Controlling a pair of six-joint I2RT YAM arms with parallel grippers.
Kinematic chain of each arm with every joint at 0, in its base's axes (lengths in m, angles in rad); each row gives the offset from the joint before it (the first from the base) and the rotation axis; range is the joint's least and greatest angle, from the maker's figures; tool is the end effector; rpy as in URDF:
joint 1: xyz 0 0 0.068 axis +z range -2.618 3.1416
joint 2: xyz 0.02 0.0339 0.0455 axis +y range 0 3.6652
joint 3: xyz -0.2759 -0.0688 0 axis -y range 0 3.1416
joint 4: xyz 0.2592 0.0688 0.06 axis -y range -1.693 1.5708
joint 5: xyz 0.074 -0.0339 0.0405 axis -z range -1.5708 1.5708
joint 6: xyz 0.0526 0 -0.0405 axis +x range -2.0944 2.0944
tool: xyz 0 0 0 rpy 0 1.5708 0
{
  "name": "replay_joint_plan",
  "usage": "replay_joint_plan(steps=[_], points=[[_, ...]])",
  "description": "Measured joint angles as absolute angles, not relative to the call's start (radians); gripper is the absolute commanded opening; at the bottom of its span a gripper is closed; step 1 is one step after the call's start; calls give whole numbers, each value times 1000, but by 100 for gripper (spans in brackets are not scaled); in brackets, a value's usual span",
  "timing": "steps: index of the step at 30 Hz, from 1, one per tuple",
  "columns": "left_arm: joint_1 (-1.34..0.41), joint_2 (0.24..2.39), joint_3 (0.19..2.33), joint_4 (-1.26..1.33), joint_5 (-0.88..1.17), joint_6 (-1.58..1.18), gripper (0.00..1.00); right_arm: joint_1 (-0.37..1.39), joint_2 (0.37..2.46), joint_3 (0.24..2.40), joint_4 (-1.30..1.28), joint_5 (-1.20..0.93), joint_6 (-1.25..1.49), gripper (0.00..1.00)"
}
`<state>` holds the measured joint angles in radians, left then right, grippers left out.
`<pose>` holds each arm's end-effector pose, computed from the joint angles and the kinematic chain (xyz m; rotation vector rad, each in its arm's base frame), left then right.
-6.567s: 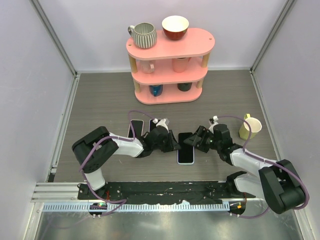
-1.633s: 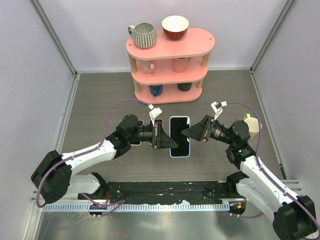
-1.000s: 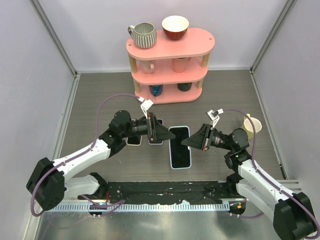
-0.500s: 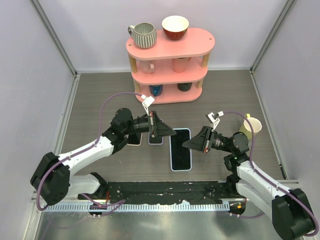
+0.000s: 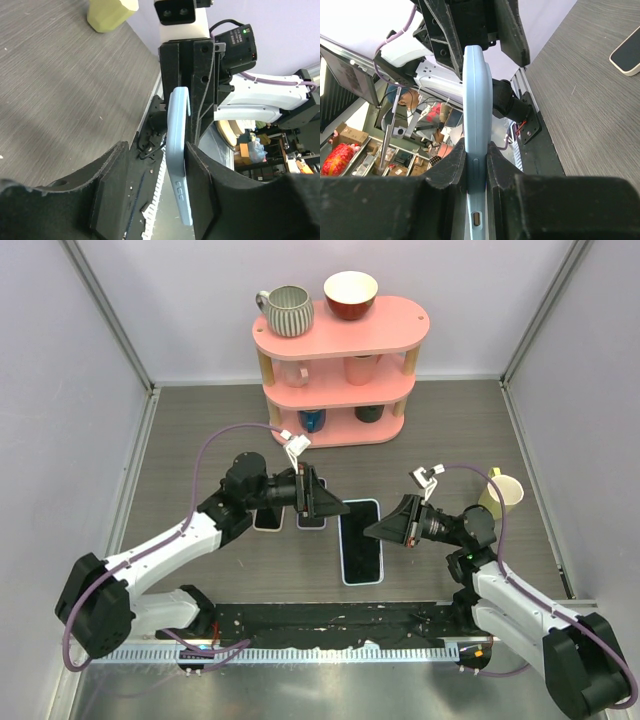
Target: Put the phone into the phone case
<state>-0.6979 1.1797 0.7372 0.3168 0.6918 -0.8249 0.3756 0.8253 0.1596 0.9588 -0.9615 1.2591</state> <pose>0.1994 -0.2110 0.2974 0.4811 1.9315 -1.6488 0.1455 0.1037 0.2334 -0.2930 1.7020 1.8921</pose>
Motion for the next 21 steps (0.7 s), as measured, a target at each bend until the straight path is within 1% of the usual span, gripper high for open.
replay_joint_plan(steps=[2,4,6,7,9,10,12,13,15,16,17,18,19,20,21], points=[[-696,1180,737,308,688,-822,60,376,825,160,962,-961,1262,1],[-694,1180,736,304,688,-826,62,376,825,160,971,-960,1266,1],[-693,1180,725,326,691,-837,62,376,825,160,978,-959,1268,1],[-693,1181,718,340,692,-848,60,376,825,160,981,-958,1269,1],[-693,1189,693,391,704,-885,54,376,825,160,982,-956,1269,1],[-693,1198,682,422,713,-907,44,376,825,160,982,-953,1269,1],[-693,1225,674,473,736,-944,32,376,831,160,976,-950,1269,1],[-693,1237,673,498,745,-958,21,376,837,159,968,-944,1267,1],[-693,1251,673,521,753,-972,12,375,850,159,949,-932,1259,1],[-693,1254,673,519,753,-974,10,375,854,159,937,-928,1250,1],[-693,1254,673,515,751,-980,11,375,856,159,930,-924,1235,1],[-692,1254,673,509,750,-984,14,375,856,159,925,-921,1225,1],[-692,1254,673,504,748,-985,33,375,856,159,918,-918,1216,1],[-692,1254,673,500,746,-985,46,375,855,159,913,-916,1210,1],[-691,1254,673,495,744,-985,53,375,855,159,907,-912,1206,1]])
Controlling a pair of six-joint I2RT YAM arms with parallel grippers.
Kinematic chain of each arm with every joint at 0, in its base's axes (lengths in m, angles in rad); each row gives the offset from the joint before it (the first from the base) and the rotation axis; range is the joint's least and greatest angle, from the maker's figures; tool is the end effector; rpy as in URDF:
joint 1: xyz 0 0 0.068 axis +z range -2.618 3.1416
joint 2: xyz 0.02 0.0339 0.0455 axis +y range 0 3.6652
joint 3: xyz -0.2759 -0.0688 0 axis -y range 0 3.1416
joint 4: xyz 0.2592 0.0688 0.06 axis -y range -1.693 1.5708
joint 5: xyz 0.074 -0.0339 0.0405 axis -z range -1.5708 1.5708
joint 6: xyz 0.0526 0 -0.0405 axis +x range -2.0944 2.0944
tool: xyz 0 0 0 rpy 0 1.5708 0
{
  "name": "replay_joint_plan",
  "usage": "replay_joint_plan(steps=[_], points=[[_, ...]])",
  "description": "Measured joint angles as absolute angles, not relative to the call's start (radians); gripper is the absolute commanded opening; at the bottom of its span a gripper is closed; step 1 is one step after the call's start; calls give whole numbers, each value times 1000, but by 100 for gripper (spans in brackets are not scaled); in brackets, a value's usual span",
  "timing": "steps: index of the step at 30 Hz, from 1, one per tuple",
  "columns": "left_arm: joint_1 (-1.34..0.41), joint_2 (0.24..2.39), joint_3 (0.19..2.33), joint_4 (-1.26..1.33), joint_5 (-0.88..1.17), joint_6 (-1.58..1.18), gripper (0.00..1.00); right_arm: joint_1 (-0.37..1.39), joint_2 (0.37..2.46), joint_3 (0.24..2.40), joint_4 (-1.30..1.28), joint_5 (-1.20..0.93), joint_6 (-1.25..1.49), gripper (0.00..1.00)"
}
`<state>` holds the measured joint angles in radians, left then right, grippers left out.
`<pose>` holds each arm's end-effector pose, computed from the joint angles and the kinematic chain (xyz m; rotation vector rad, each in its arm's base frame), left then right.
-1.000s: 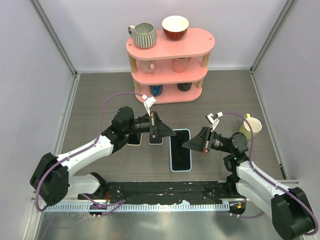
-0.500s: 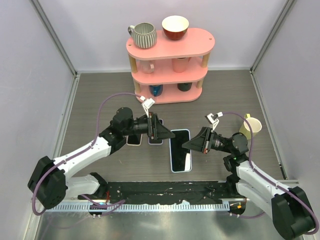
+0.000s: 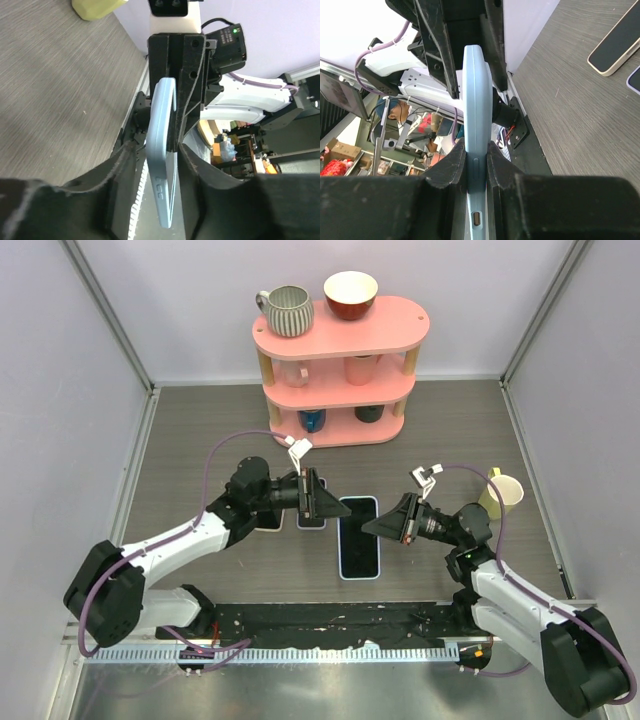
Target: Put the phone into the phone case
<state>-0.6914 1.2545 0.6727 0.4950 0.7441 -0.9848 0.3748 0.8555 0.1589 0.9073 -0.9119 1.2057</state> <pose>0.2053 -0.2162 0.2736 0.3941 1.9761 -1.7882 0.1525 0.1047 0.2237 -0.2272 1.7428 1.8389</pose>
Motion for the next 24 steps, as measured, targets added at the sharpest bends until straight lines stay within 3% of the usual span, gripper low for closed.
replay_joint_plan(steps=[1,3,4,5,13,20,24], points=[[-691,1254,673,484,741,-974,63,376,855,159,903,-907,1208,1],[-691,1254,677,442,729,-946,72,377,852,159,897,-893,1206,1],[-691,1254,681,416,722,-932,91,376,849,159,890,-887,1206,1],[-691,1250,685,384,711,-914,99,376,847,159,887,-880,1206,1],[-611,1060,758,65,593,-746,100,376,844,167,844,-855,1205,1],[-578,940,803,-26,583,-672,99,376,844,177,818,-839,1185,1],[-578,947,823,-160,557,-607,100,376,870,257,600,-781,1038,1]])
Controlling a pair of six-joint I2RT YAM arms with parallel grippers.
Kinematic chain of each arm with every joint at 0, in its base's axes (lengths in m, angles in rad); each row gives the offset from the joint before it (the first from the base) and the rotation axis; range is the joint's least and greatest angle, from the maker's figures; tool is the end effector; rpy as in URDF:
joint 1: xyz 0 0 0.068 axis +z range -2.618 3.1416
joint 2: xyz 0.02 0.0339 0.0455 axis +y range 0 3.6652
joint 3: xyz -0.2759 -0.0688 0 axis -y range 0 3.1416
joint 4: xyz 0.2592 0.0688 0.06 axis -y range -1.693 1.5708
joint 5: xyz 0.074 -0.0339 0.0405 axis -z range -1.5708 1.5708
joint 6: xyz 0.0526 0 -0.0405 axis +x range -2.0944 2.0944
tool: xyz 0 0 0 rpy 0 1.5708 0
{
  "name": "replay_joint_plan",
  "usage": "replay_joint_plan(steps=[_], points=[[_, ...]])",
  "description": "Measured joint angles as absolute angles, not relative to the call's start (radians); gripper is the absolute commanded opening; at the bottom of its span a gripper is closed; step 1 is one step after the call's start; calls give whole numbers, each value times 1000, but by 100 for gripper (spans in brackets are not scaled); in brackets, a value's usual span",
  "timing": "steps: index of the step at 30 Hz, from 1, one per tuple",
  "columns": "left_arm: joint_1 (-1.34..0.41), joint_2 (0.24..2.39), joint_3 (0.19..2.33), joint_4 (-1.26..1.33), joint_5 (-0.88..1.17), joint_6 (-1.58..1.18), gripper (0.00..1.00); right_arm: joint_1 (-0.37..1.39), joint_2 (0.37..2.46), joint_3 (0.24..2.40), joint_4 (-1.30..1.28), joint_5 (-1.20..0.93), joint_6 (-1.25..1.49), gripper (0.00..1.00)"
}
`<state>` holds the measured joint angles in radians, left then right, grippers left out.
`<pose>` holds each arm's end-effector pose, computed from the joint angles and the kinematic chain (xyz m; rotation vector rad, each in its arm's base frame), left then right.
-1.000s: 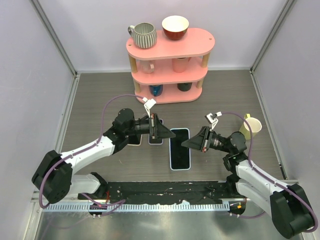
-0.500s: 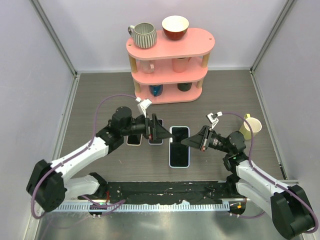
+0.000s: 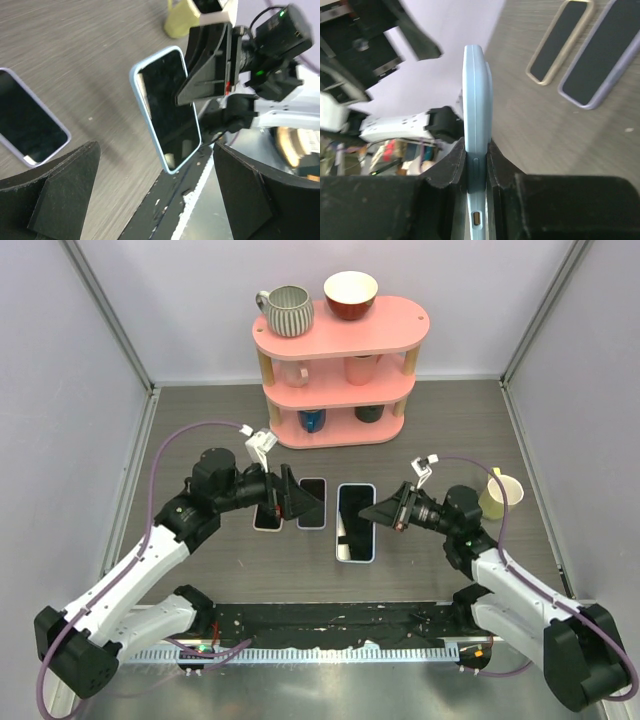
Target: Put the phone into the phone case
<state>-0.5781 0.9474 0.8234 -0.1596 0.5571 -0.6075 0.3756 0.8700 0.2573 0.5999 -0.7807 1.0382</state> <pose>0.1837 -0.1531 0.3318 0.3970 1.9929 -1.3039 0.1725 0.1078 0.2230 -0.1019 1.8659 1.6518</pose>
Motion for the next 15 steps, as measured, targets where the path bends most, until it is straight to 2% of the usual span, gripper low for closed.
replay_joint_plan(steps=[7,15], points=[[-578,928,948,-439,373,-394,100,369,1060,428,295,-673,807,1],[-578,813,891,-537,224,-276,100,351,1399,550,279,-646,739,1]])
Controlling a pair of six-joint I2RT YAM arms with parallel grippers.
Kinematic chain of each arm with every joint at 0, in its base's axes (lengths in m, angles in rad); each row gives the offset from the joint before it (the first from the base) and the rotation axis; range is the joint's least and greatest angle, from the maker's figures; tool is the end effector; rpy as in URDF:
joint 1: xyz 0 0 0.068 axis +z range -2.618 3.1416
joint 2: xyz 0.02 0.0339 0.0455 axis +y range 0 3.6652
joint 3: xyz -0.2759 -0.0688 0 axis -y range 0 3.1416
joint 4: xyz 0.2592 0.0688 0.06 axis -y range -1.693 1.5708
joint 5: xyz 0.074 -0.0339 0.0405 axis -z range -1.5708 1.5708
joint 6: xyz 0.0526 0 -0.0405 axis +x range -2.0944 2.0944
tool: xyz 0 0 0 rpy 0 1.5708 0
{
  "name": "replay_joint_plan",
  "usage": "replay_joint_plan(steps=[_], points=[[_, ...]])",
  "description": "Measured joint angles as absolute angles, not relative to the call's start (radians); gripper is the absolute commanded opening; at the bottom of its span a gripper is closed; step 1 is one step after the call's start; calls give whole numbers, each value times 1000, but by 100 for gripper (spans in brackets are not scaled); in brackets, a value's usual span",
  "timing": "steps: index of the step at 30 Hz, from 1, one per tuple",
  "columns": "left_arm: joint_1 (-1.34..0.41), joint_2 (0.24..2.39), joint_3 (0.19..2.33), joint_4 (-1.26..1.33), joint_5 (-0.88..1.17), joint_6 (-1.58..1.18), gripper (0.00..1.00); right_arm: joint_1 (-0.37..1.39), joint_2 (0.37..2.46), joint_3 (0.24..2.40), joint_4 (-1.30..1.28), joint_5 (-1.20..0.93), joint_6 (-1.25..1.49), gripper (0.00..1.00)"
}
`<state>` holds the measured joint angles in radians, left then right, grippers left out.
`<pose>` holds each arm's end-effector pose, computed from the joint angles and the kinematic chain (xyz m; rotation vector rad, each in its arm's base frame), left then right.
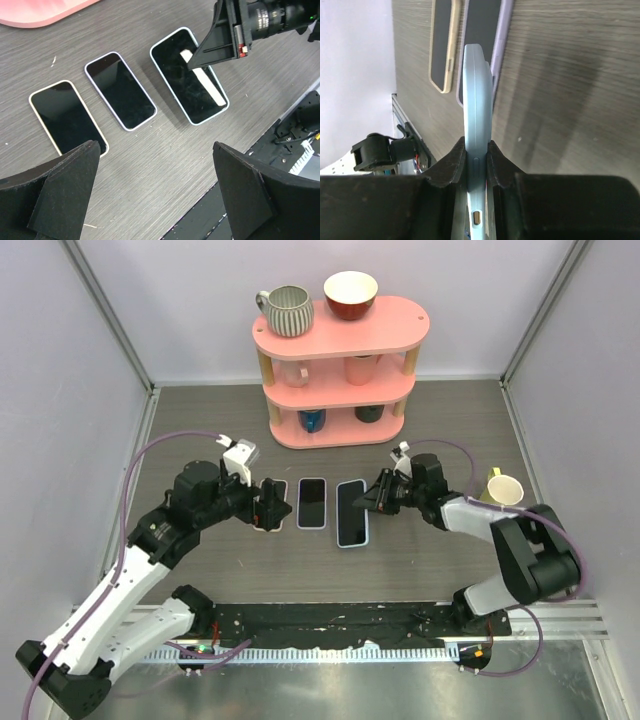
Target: Put the phone into the phone case
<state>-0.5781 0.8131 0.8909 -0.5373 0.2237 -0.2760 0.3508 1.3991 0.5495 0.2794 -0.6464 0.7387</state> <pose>0.1581 -0.1171 0.3383 0.4606 2.0530 -0.7544 0.2584 0.1283 0.1677 0.0297 2.3092 1.2943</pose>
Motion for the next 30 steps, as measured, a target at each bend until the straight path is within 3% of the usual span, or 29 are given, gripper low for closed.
replay_joint_plan(steps=[8,20,23,27,30], points=[[-578,786,880,-545,190,-253,100,347,1643,645,352,-653,744,1],[-578,789,880,-548,181,-253,100,323,1788,706,407,-673,757,4],[-578,789,880,-550,177,-253,100,311,1812,721,395,-694,760,13],[-578,789,880,-551,175,-253,100,303,1822,766,333,-699,728,38],[-578,790,880,-551,175,-253,100,292,1821,776,292,-639,684,47]])
